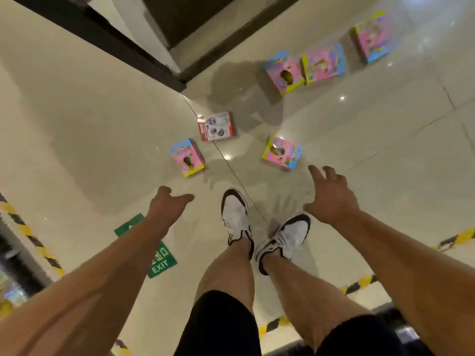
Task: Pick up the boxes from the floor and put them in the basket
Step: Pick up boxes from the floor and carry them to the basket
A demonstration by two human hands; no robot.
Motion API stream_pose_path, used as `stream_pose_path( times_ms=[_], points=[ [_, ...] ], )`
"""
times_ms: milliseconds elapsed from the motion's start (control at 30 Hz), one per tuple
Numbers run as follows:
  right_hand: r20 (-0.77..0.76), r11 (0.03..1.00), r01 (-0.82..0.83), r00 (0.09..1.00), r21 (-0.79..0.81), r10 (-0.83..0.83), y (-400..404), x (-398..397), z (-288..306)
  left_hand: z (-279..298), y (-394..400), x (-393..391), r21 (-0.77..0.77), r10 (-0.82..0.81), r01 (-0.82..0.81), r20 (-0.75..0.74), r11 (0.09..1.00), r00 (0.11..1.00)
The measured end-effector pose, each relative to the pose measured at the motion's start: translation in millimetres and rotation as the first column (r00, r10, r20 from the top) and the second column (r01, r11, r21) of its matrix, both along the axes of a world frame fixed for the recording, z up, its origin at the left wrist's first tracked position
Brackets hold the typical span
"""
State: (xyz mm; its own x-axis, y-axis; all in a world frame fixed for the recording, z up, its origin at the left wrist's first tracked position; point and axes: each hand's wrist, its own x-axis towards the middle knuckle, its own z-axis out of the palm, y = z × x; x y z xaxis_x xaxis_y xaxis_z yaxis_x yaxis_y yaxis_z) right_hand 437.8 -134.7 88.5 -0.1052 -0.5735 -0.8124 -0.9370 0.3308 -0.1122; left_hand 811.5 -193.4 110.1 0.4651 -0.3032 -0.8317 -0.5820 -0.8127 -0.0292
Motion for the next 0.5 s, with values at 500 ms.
stream_pose_path(
  times_ms=[500],
  points=[
    [-0.191, 0.943, -0.278, 0.951, -0.183, 0.243, -50.6, 22.5, -282.9, -311.7, -60.1, 17.0, -0.141, 0.04, -0.001, 0.279, 0.99, 0.959]
  ],
)
